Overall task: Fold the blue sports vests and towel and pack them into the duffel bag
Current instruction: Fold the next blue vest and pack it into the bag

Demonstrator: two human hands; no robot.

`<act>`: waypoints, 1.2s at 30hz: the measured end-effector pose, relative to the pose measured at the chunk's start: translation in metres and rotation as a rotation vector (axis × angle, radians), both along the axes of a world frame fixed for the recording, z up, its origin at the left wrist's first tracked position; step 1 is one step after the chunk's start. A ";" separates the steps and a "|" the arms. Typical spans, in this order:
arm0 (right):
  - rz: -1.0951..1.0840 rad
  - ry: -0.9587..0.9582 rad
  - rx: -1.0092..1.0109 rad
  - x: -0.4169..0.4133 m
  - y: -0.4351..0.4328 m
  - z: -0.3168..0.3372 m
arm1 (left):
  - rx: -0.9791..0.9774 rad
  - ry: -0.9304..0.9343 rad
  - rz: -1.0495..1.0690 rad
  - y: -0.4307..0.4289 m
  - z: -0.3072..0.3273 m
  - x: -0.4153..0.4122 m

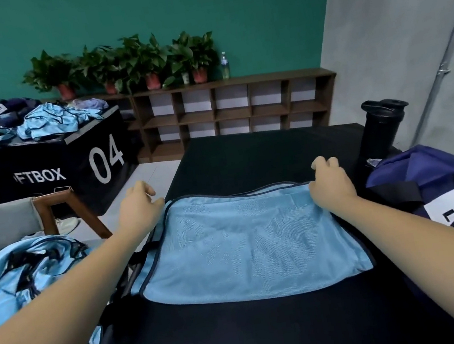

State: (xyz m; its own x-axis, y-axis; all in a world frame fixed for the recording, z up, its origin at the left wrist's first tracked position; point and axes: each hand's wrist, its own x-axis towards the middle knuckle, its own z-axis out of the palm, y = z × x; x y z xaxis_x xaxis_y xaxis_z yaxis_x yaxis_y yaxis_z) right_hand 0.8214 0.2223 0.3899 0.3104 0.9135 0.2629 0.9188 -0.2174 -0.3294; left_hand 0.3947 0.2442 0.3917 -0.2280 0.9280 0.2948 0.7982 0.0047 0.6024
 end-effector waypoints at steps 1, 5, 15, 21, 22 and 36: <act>0.029 -0.003 0.004 0.001 -0.002 0.007 | -0.010 0.017 -0.014 -0.006 0.002 0.000; 0.125 -0.119 -0.191 0.012 -0.015 0.031 | -0.261 0.158 -0.092 -0.035 0.005 -0.001; 0.237 -0.287 -0.466 0.013 -0.047 0.034 | -0.328 0.123 -0.089 -0.048 -0.002 -0.007; 0.207 -0.205 -0.391 0.018 -0.043 0.024 | -0.300 -0.199 -0.038 -0.044 -0.007 -0.030; 0.211 -0.204 -0.386 0.017 -0.043 0.023 | -0.305 -0.181 -0.040 -0.044 -0.011 -0.033; 0.208 -0.070 -0.223 0.011 -0.011 0.021 | -0.025 0.222 -0.222 -0.010 -0.003 0.004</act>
